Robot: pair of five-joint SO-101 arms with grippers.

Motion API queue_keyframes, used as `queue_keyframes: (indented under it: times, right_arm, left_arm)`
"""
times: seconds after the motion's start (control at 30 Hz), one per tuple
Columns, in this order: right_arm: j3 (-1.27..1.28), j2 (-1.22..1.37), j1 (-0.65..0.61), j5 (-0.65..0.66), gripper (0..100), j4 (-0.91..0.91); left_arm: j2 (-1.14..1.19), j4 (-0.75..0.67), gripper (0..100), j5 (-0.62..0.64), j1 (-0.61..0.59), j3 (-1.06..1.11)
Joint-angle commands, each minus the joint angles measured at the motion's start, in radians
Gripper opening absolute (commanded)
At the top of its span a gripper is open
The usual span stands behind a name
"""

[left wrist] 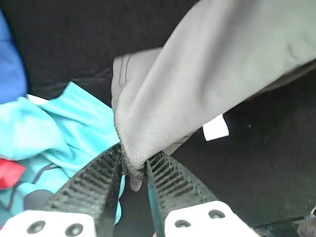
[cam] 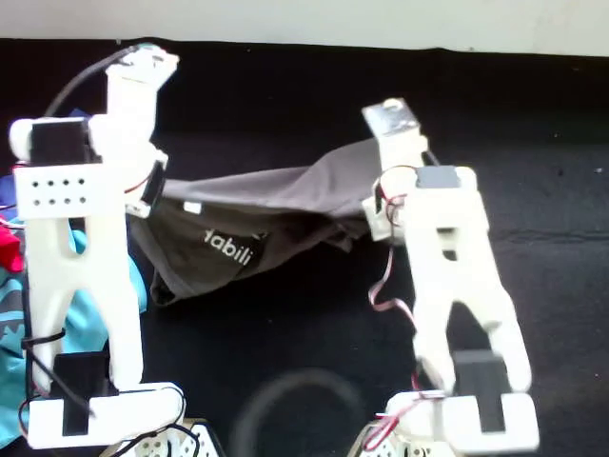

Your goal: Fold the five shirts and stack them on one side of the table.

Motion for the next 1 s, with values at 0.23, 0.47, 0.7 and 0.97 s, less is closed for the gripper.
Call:
queue_keyframes:
  times: [0.23,0.47,0.7,0.97]
  right_arm:
    - [0.143,-0.328,0.018,0.184,0.6,0.186]
    - [0.467,-0.337,0.021,0.402,1.1,0.193]
    - [0.344,-0.337,0.082,0.397,22.0,0.24]
    - [0.32,-0.326,0.211,0.394,29.0,0.122]
  left_arm:
    - [-0.041,0.029,2,0.054,0.005,0.007]
    - [-0.042,-0.074,2,0.052,0.008,0.255]
    - [-0.041,-0.121,2,0.052,0.008,0.311]
    - [-0.045,-0.121,2,0.052,0.008,0.309]
